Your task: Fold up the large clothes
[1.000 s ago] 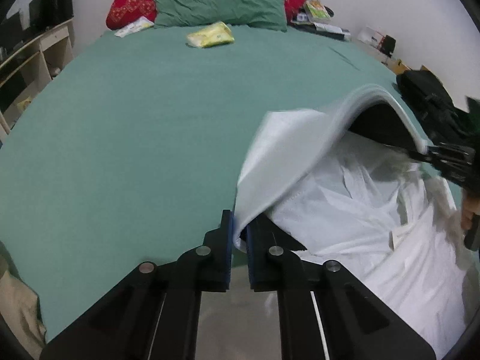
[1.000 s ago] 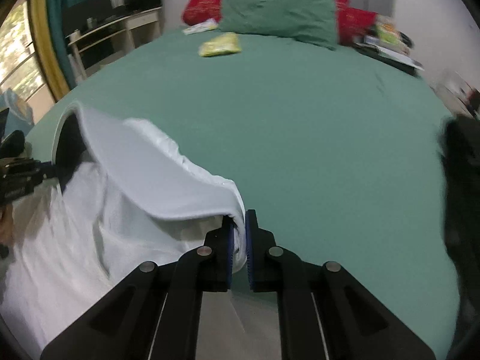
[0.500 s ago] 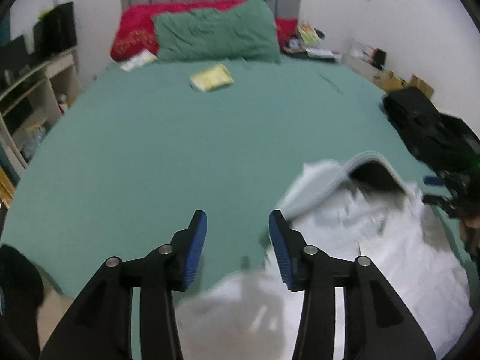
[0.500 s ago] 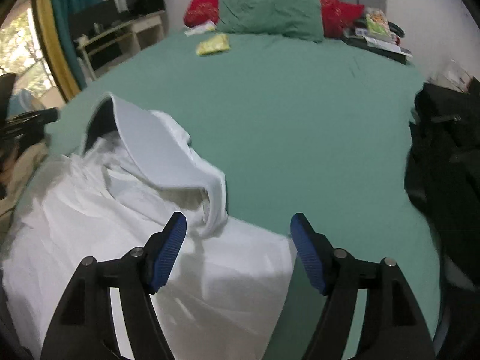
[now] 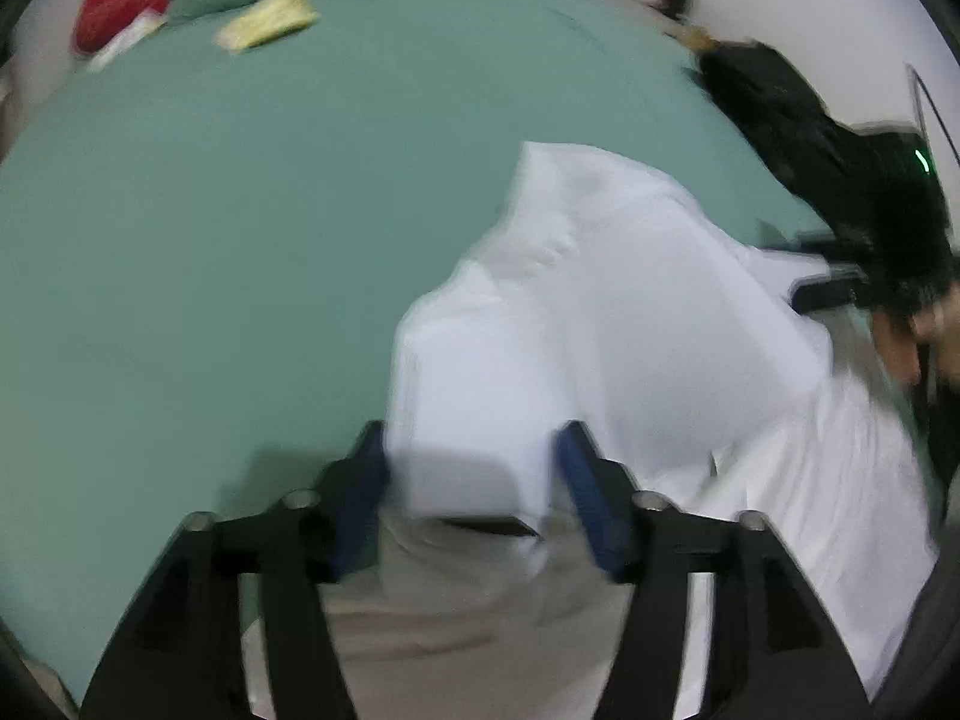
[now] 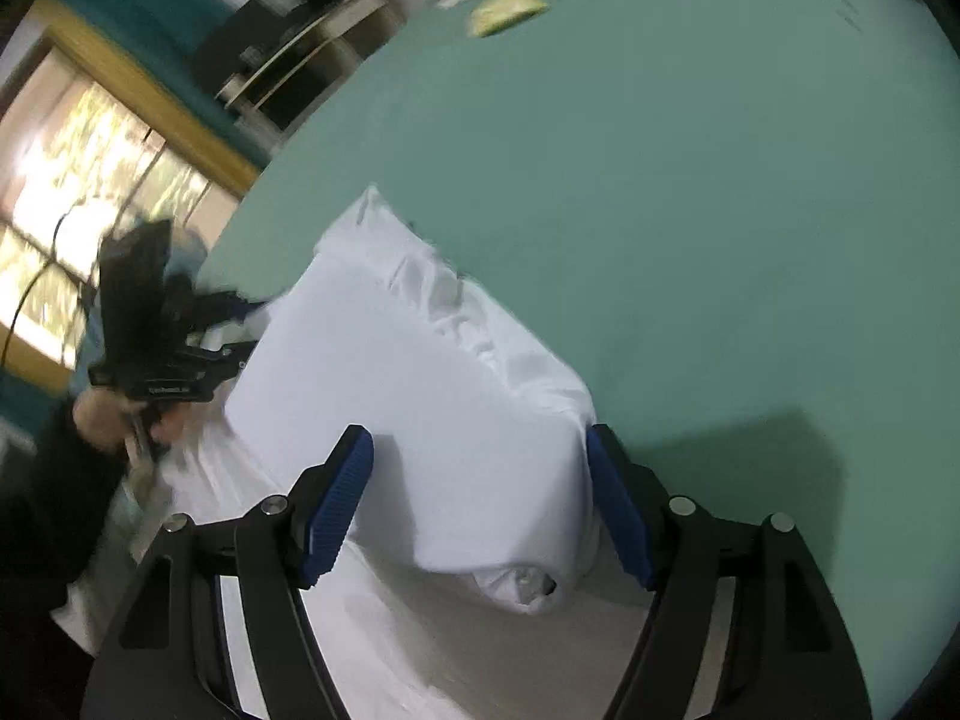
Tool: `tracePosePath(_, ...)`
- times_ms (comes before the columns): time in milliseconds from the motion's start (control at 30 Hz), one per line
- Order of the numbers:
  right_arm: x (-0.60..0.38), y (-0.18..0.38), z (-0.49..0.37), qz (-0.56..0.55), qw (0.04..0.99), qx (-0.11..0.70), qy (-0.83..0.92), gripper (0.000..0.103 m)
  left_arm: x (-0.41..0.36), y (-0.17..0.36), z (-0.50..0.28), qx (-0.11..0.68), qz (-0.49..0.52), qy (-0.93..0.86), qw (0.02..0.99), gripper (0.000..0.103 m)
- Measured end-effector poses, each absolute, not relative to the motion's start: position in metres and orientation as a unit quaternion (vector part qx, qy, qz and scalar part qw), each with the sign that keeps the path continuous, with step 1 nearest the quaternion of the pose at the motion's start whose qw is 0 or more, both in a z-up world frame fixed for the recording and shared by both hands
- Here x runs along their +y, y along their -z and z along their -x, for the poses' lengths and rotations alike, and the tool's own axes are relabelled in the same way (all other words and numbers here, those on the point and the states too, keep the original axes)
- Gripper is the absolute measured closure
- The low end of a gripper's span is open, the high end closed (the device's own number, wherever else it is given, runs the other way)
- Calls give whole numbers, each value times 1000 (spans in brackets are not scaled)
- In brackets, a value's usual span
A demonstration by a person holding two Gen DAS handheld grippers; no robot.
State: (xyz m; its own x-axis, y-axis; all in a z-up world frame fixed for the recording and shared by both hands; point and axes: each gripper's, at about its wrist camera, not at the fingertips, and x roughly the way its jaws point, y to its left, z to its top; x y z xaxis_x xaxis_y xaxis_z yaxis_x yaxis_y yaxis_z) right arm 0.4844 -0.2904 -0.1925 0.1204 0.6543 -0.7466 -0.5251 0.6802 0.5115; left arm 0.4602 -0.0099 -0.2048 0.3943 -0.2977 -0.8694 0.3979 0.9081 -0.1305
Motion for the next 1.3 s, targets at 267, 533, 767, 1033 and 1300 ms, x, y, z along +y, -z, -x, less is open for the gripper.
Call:
tracePosePath(267,-269,178,-463,64,781,489,-383,88,-25,207,-457,508,-118,223,823,33)
tracePosePath(533,-218,157,-428,352,877,250,-210,93,-15,193,-462,459,-94,200,861,69)
tracePosePath(767,-214,193,-363,450,865,133,-178,92,-19,193,-445,439,-106,189,872,77)
tracePosePath(1033,-231,179,-309,462,860,94,-195,91,-16,187,-391,428,-117,168,880,79)
tracePosePath(1300,-261,159,-297,352,863,240,-273,91,-4,183,-335,465,-100,158,865,83)
